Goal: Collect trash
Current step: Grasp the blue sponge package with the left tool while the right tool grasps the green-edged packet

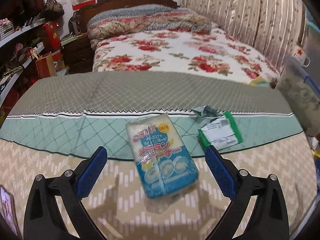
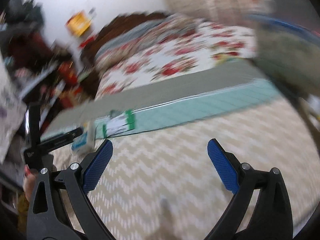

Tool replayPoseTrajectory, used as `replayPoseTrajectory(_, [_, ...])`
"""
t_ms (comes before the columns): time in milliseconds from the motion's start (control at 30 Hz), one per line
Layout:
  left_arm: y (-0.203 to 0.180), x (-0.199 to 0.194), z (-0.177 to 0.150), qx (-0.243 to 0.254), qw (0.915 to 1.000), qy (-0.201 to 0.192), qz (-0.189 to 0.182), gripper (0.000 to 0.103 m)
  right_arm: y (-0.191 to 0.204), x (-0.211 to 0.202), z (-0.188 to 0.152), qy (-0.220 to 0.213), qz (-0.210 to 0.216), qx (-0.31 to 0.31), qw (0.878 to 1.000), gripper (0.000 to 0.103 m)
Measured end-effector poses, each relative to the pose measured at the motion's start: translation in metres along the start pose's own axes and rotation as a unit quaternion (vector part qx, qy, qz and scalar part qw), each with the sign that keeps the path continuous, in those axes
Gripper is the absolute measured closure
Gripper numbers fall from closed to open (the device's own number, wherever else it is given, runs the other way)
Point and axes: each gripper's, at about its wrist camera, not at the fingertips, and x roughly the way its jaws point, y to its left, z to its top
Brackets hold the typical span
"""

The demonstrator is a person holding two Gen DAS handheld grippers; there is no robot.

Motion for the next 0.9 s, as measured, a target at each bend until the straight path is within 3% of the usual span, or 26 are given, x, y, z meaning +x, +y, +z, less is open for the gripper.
replayPoseTrajectory(67, [-0.001, 0.01, 0.0, 0.0, 1.0, 0.006, 0.007, 0.009, 0.013, 0.037, 0.013, 0.027, 0.022, -0.024, 0.999, 0.008])
replayPoseTrajectory(267, [0.001, 0.034, -0.006, 0.004, 0.9997, 0.022, 0.003, 0.009, 0.044, 0.14, 0.047, 0.061, 0.028, -0.08, 0.995, 0.008])
replayPoseTrajectory(300, [0.002, 0.036, -0.007, 0.0, 0.9997, 0.026, -0.005, 0.012, 0.048, 0.147, 0.048, 0.064, 0.027, -0.088, 0.994, 0.008])
replayPoseTrajectory(400, [0.006, 0.041, -0.007, -0.011, 0.9992, 0.031, -0.023, 0.032, 0.06, 0.179, 0.054, 0.095, 0.031, -0.119, 0.988, 0.008])
replayPoseTrajectory(533, [0.009, 0.04, -0.008, -0.018, 0.999, 0.026, -0.032, 0.036, 0.075, 0.202, 0.051, 0.132, 0.038, -0.16, 0.978, 0.009])
replayPoseTrajectory(600, [0.008, 0.04, -0.008, -0.017, 0.9989, 0.025, -0.036, 0.037, 0.081, 0.196, 0.044, 0.131, 0.055, -0.186, 0.972, 0.027])
replayPoseTrajectory(667, [0.006, 0.04, -0.007, -0.013, 0.9989, 0.025, -0.039, 0.037, 0.089, 0.188, 0.033, 0.122, 0.04, -0.224, 0.966, 0.066])
replayPoseTrajectory(700, [0.005, 0.039, -0.007, -0.012, 0.9989, 0.025, -0.039, 0.037, 0.09, 0.183, 0.029, 0.12, 0.039, -0.226, 0.966, 0.072])
replayPoseTrajectory(733, [0.005, 0.038, -0.008, -0.011, 0.9989, 0.023, -0.039, 0.037, 0.087, 0.179, 0.028, 0.126, 0.055, -0.209, 0.968, 0.087])
replayPoseTrajectory(900, [0.003, 0.028, -0.009, -0.008, 0.9989, 0.012, -0.046, 0.038, 0.074, 0.147, 0.021, 0.104, 0.076, -0.162, 0.978, 0.094])
